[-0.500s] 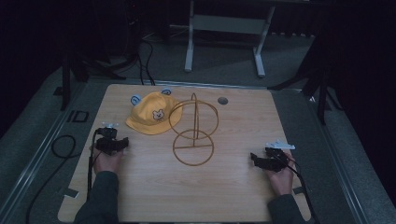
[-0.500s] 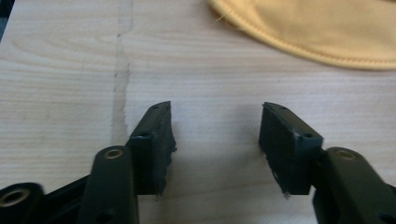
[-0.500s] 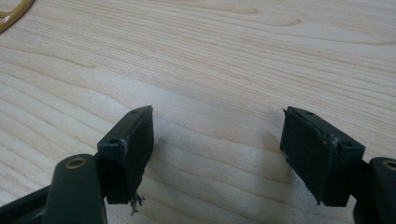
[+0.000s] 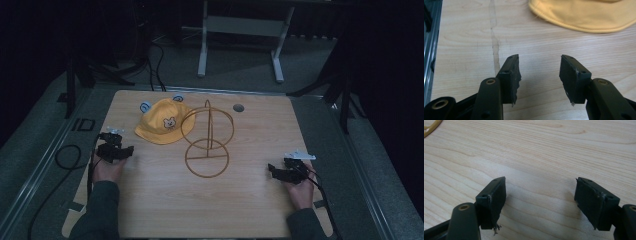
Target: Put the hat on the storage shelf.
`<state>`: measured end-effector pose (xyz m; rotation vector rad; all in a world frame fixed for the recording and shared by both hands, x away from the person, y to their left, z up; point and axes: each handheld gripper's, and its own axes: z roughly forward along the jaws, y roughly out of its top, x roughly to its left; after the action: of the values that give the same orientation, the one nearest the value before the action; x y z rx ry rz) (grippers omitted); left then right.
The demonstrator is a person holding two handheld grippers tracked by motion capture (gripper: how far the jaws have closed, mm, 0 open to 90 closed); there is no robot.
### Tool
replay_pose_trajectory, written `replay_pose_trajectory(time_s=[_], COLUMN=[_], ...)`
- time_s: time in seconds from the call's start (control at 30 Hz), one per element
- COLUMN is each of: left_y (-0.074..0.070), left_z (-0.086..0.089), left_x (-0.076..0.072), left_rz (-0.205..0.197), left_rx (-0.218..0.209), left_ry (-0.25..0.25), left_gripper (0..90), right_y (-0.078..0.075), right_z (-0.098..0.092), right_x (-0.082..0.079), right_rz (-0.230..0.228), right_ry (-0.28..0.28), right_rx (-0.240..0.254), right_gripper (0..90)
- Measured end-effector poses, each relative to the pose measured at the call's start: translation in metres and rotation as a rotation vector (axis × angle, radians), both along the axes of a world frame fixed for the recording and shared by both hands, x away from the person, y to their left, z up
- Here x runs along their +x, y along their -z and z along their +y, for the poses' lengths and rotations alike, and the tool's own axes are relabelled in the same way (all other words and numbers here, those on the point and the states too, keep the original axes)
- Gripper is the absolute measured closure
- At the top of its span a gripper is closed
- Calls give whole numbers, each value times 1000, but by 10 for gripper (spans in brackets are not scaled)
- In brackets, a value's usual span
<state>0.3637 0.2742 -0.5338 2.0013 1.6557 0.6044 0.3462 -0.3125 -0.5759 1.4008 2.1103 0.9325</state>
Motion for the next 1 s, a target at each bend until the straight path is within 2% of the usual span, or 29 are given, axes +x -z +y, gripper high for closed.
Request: replay_pose_trajectory(time_s=[0.4, 1.0], left_y=[-26, -61], left_z=[5, 27], left_x=[4, 12], left_rz=[-5, 5], left_rx=[19, 44], left_ry=[81, 156], left_gripper=[507, 496], right_y=[0, 0], right_z=[0, 0], right_x=[0, 0], right_rz=[0, 0], right_ry=[-5, -3], right_rx=[-3, -2], right_gripper=[245, 244])
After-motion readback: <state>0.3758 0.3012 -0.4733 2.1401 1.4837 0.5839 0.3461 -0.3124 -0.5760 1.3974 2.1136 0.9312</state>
